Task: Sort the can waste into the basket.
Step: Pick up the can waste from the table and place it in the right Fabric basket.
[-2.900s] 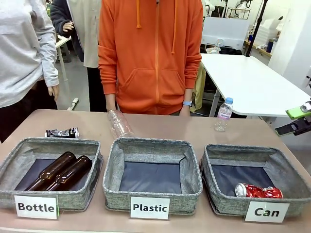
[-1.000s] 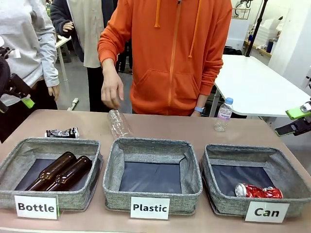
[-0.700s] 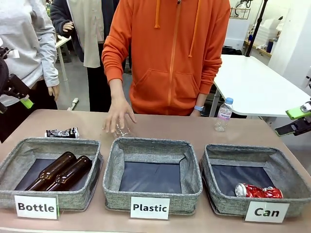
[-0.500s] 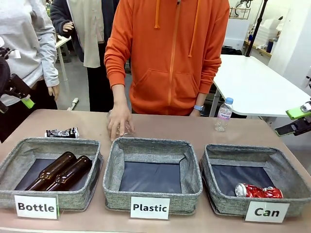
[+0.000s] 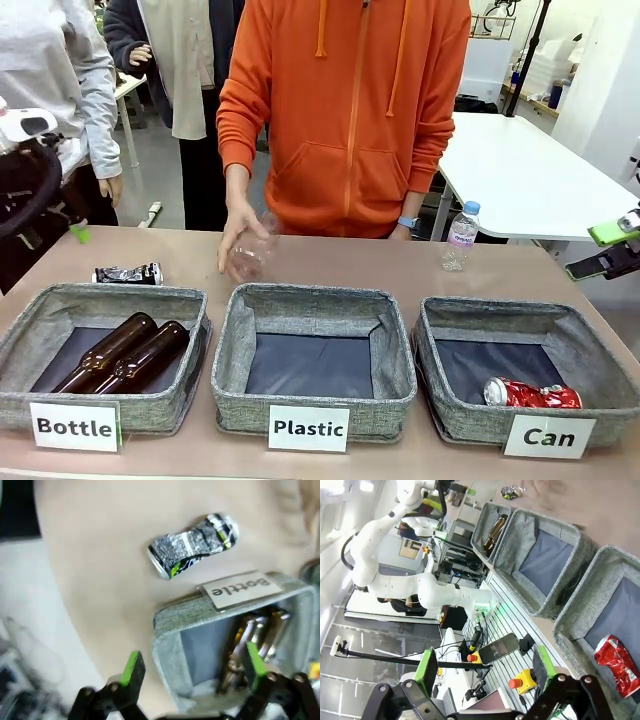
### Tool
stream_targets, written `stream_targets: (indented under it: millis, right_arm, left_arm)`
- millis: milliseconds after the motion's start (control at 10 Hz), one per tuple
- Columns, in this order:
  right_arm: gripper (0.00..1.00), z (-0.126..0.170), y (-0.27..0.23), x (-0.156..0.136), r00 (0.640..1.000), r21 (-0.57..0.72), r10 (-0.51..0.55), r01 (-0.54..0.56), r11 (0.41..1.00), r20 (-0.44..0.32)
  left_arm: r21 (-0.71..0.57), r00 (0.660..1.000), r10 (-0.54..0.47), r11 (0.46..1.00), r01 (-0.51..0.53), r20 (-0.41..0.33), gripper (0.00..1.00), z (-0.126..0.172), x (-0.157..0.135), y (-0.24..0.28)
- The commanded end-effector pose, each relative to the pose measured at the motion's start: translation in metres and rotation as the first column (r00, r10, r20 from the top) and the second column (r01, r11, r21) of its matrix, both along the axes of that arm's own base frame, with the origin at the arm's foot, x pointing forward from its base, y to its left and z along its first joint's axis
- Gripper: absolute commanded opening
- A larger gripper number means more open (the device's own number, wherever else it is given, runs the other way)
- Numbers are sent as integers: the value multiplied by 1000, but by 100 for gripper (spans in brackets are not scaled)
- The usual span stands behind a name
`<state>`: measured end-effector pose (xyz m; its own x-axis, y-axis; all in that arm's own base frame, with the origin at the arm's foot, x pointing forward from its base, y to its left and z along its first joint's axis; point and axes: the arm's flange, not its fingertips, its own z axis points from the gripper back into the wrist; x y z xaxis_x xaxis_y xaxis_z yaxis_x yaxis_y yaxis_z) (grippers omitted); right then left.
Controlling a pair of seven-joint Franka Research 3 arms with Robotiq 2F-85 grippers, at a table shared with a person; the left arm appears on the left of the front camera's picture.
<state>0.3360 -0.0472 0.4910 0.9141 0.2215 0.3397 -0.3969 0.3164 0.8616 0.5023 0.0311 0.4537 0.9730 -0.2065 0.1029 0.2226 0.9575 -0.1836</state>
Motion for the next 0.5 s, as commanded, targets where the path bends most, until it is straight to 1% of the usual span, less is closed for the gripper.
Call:
stream_targets:
  millis: [0,100,200,300,400]
  right_arm:
    - [100,0,-4,-1,1000,-5,18,-18,1000,14]
    - [100,0,-4,-1,1000,-5,18,-18,1000,14]
    - [100,0,-4,-1,1000,-5,18,-18,1000,14]
    - [100,0,-4,-1,1000,-5,18,-18,1000,14]
    - [100,0,-4,-1,1000,-5,18,-18,1000,14]
  left_arm:
    - [119,926,-365,928,353,93,100,4,0,-3]
    - [107,848,-526,848,519,59,100,2,3,-3]
    - [99,786,-614,788,607,69,100,-2,9,0]
    - [92,710,-701,713,695,68,100,-4,13,3]
    - [111,656,-754,656,747,42,100,-4,15,5]
